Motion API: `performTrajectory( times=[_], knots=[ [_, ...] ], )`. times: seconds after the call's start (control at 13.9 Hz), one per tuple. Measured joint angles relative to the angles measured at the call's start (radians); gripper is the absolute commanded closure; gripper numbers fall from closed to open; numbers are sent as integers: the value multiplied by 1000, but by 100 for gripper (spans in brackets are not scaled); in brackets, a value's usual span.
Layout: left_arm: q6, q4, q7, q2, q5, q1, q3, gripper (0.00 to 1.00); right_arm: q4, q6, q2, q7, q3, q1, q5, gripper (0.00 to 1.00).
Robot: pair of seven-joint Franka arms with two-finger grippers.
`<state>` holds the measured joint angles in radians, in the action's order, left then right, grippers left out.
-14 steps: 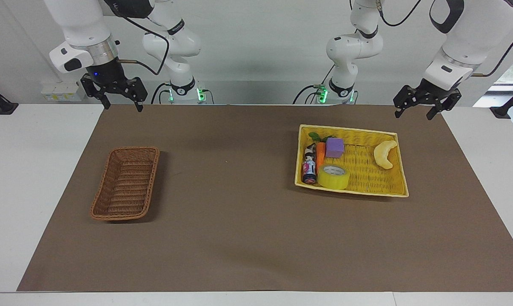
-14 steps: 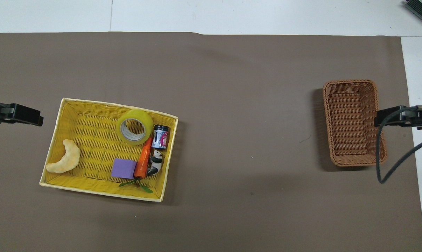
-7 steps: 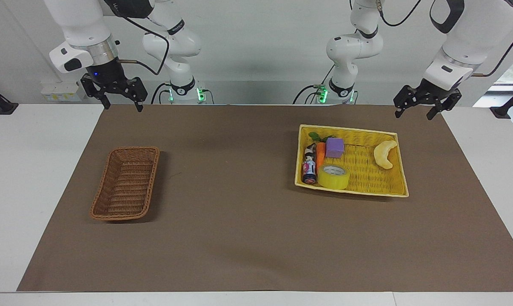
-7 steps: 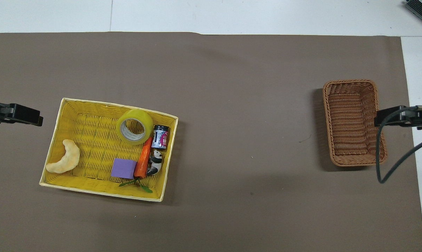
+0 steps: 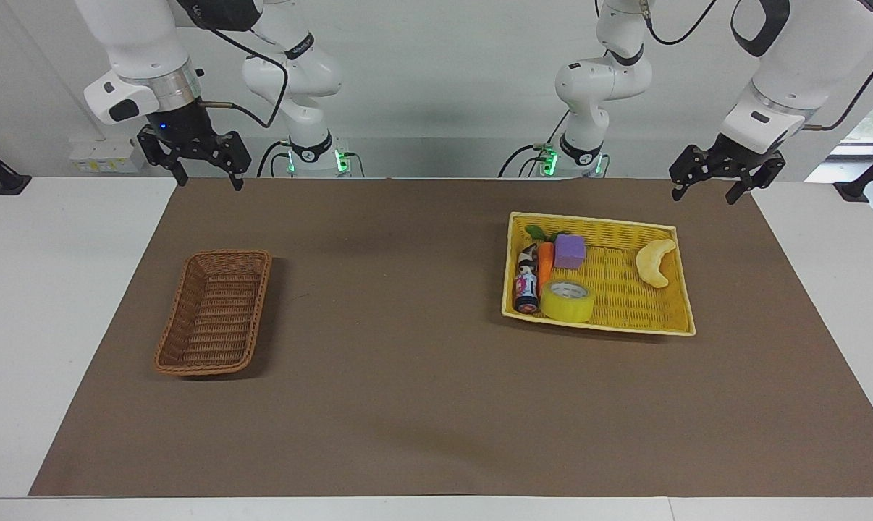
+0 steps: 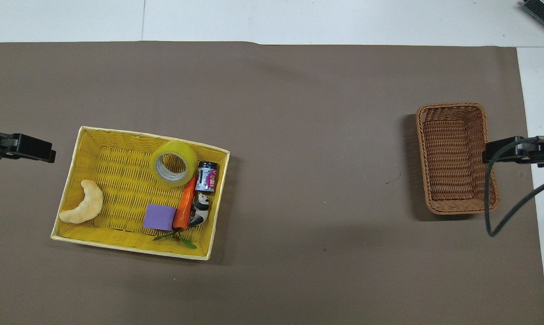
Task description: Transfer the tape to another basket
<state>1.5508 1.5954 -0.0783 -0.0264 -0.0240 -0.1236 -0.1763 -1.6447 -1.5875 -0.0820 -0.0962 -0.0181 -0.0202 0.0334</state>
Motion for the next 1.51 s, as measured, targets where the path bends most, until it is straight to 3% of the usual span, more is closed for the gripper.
performTrajectory(
  times=[0.36, 0.65, 1.08, 1.51],
  knots=[
    [0, 10, -40, 0, -27, 0, -2, 0, 0, 0, 0, 0, 0, 0, 0, 0],
    [39, 88, -130, 3, -68, -2, 3, 0, 0, 0, 0, 0, 0, 0, 0, 0],
    [303, 261, -150, 11, -123, 4, -17, 0, 0, 0, 0, 0, 0, 0, 0, 0],
    [626, 470, -162, 47, -153, 84, -24, 0, 0, 0, 0, 0, 0, 0, 0, 0]
  ],
)
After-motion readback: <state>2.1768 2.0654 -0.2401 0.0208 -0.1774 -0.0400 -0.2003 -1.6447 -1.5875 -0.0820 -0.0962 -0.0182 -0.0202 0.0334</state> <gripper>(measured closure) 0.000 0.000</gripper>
